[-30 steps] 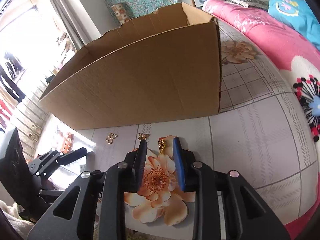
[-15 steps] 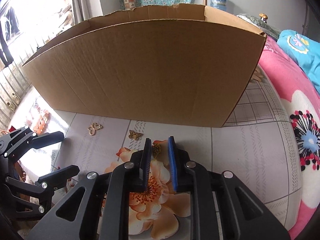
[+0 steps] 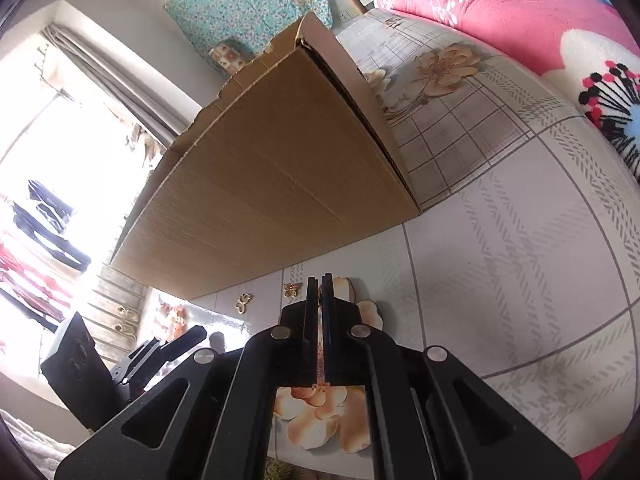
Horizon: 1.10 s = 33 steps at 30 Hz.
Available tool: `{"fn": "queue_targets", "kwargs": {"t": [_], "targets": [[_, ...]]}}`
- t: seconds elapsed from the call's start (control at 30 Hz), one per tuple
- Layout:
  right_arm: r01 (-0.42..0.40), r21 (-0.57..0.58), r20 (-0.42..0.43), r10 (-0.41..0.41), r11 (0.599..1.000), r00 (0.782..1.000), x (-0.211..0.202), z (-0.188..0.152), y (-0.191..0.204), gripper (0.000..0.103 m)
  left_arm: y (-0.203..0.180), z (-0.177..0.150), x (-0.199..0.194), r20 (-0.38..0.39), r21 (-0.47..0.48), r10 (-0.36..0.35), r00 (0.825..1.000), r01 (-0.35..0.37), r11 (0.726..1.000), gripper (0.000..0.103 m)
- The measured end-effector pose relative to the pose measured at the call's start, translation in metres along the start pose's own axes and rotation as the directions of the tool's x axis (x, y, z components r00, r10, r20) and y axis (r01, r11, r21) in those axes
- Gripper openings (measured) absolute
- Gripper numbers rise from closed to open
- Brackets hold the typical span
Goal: Organize jewelry
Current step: 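Close the right gripper on its gold charm while the left gripper closes on the pretzel charm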
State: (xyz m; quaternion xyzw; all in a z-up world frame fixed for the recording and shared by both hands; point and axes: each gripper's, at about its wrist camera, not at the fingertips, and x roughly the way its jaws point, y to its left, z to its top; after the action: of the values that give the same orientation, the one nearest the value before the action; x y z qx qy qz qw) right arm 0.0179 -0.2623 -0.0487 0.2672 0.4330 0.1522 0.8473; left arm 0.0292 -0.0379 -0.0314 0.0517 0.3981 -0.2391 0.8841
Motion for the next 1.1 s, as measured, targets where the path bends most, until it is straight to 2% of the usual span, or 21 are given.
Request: {"fn": "queue_targets", "kwargs": {"t": [0.23,0.37,0.47,0.57,0.67,0.83,0.9,1.0,1.1], "targets": [[-0.017,-0.014,0.021,0.018,1.0,1.0,-0.011,-0.001,0.01,0.002,-0.002,0.023,0.0,0.065,0.046,0.009,0.998,-0.012,0.999,0.055],[-0.016,-0.018,0.024,0.016,1.0,1.0,-0.009,-0.004,0.015,0.002,-0.007,0.03,0.008,0.072,0.087,-0.002,0.997,-0.005,0.996,0.048],[-0.016,-0.021,0.018,0.017,1.0,1.0,-0.005,-0.006,0.017,0.002,-0.01,0.033,0.015,0.058,0.107,0.001,0.998,-0.008,0.994,0.041],[-0.015,-0.021,0.012,0.016,1.0,1.0,0.002,-0.002,0.015,0.002,-0.007,0.032,0.022,0.027,0.089,0.0,1.0,-0.003,0.996,0.031],[-0.016,-0.019,0.01,0.017,1.0,1.0,0.003,-0.003,0.016,0.002,-0.004,0.028,0.029,-0.009,0.076,0.0,1.0,0.0,0.997,0.029],[-0.012,-0.014,0.014,0.012,1.0,1.0,0.002,-0.003,0.015,0.002,-0.006,0.026,0.031,-0.002,0.094,0.02,1.0,-0.02,0.995,0.028],[-0.009,-0.009,0.016,0.009,1.0,1.0,0.003,-0.003,0.014,0.002,-0.008,0.027,0.032,-0.001,0.11,0.04,0.999,-0.039,0.993,0.025],[-0.005,-0.003,0.018,0.005,1.0,1.0,0.003,-0.004,0.013,0.002,-0.011,0.029,0.034,-0.001,0.129,0.041,0.999,-0.041,0.991,0.014],[-0.007,-0.003,0.025,0.007,1.0,1.0,0.001,-0.005,0.014,0.002,-0.014,0.028,0.033,0.003,0.146,0.058,0.998,-0.057,0.988,0.012]]}}
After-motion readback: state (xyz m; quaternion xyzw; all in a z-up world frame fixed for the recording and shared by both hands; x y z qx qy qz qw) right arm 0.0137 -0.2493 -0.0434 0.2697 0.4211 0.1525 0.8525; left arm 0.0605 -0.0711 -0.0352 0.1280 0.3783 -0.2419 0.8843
